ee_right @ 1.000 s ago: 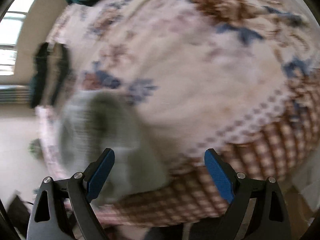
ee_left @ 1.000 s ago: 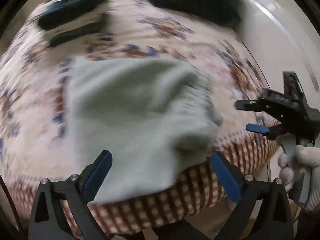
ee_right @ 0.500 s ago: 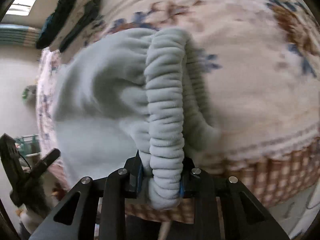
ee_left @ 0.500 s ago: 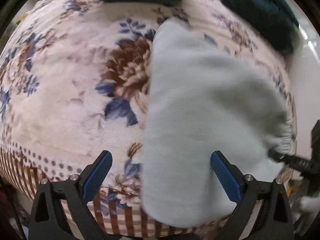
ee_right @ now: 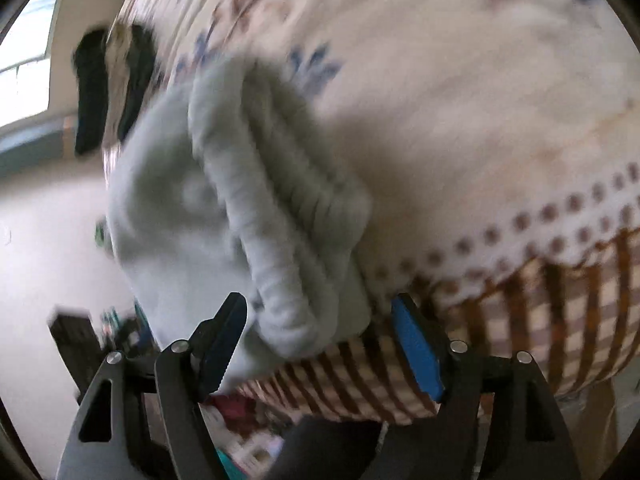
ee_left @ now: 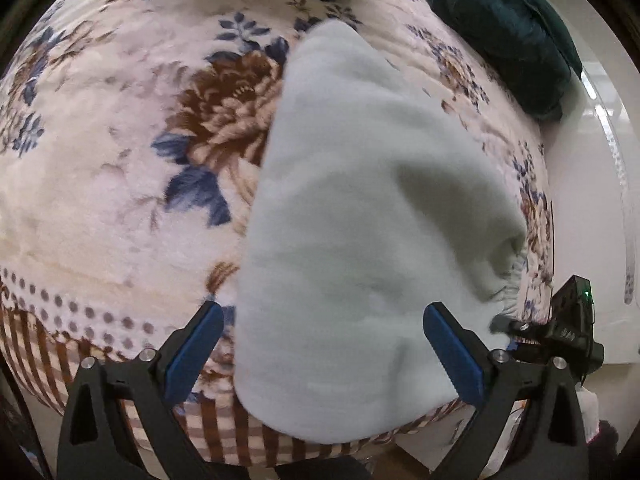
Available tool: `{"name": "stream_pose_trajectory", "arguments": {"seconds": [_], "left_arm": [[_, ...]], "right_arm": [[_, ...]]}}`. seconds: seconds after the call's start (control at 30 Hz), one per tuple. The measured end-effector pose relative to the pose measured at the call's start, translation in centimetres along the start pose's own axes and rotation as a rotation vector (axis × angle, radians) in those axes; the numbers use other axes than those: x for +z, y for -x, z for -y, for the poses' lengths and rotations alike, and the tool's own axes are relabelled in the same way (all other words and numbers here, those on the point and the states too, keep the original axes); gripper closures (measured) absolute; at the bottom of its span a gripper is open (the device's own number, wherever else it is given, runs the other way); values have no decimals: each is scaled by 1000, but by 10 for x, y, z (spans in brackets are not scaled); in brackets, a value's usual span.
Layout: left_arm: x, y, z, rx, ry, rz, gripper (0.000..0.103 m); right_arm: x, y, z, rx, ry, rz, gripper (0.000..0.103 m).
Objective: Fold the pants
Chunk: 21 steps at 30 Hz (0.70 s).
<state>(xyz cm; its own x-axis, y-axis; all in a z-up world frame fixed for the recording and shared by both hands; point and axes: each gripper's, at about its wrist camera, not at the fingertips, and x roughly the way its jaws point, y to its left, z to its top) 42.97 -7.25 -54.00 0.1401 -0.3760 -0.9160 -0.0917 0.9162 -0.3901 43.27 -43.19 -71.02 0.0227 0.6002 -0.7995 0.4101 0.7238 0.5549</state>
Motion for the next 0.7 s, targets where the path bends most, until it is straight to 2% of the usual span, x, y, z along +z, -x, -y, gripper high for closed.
{"name": "stream_pose_trajectory", "arguments": {"seconds": [0.03, 0.1, 0.13, 0.2, 0.27, 0.33, 0.4, 0.43, 0.47, 0.5, 0.6, 0.63, 0.7], "left_arm": [[-1, -7, 1, 26, -13, -11, 1], [-2, -23, -1, 78, -38, -44, 1], [-3, -29, -4, 59, -18, -65, 1], [-3, -25, -7, 35, 15, -56, 1], [-1, -14, -6, 21, 10, -37, 1], [1, -3, -5, -6, 6, -15, 1], [5, 2, -4, -44, -9, -8, 1], [7, 2, -5, -61, -20, -5, 1], [11, 0, -5, -85, -33, -4, 1], [16, -4, -7, -99, -40, -8, 1], [21, -19, -12, -144, -61, -33, 1], [23, -21, -15, -151, -68, -41, 2], [23, -29, -22, -174, -72, -64, 2]], "right_arm": [[-5, -9, -3, -53, 27, -10, 44], [-13, -28, 1, -133, 33, -42, 47], [-12, -34, 7, -135, -7, -56, 46], [-9, -34, 1, -120, -38, -80, 40], [-8, -11, -16, -150, -10, -74, 26], [-7, 19, -38, -195, 29, -45, 25], [-13, 47, -81, -254, 132, 7, 21], [-10, 52, -107, -289, 194, 21, 13], [0, 53, -142, -315, 261, 20, 13], [17, 50, -171, -303, 312, 0, 13], [61, 10, -269, -274, 467, -53, 15], [75, -9, -295, -263, 535, -98, 16], [116, -60, -347, -306, 604, -178, 24]]}}
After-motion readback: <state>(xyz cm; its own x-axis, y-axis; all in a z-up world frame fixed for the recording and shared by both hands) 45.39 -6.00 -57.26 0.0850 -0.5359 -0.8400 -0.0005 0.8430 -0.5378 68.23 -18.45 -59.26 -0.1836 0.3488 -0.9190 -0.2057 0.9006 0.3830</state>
